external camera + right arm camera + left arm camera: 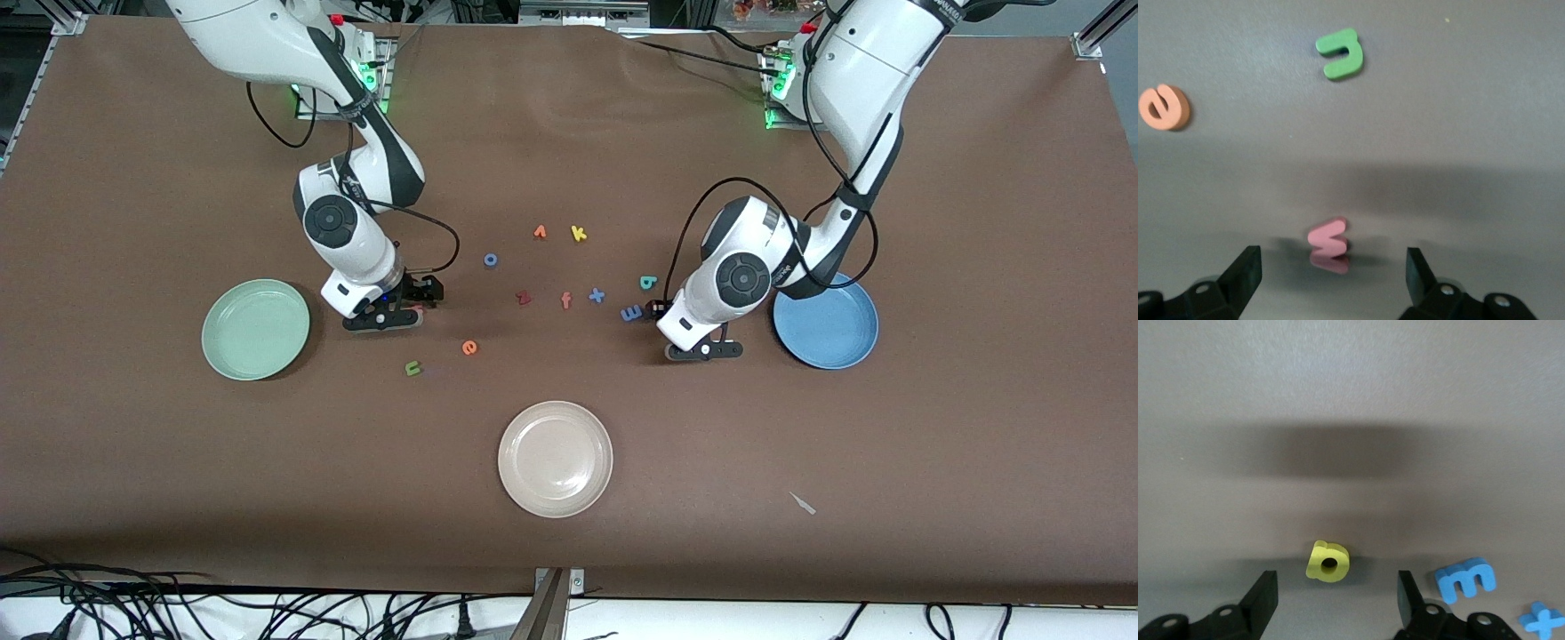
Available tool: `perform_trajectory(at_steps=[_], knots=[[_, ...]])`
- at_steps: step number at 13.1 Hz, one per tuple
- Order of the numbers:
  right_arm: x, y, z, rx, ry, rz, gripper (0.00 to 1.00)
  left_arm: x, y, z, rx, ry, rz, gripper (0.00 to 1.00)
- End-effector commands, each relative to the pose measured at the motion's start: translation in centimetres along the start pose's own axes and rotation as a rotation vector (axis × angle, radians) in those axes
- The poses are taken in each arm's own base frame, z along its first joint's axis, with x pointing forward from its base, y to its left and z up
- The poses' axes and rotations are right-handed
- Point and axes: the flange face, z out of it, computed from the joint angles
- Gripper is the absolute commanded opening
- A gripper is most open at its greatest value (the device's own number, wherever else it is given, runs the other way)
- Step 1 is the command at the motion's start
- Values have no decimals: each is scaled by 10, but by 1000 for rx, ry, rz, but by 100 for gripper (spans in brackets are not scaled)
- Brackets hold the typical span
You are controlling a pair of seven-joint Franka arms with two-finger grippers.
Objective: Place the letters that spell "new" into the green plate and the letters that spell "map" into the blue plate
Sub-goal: 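Close the left gripper on yellow d while the right gripper grasps pink w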
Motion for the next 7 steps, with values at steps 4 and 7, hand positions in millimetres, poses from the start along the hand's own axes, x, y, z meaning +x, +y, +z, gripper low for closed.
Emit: perform_trajectory(at_steps=[4,7], knots=[[10,-4,13,0,0,-18,76,1,-4,8,54,26,53,77],[8,-7,15,2,-6,-21,64,2,-4,8,63,34,49,70]])
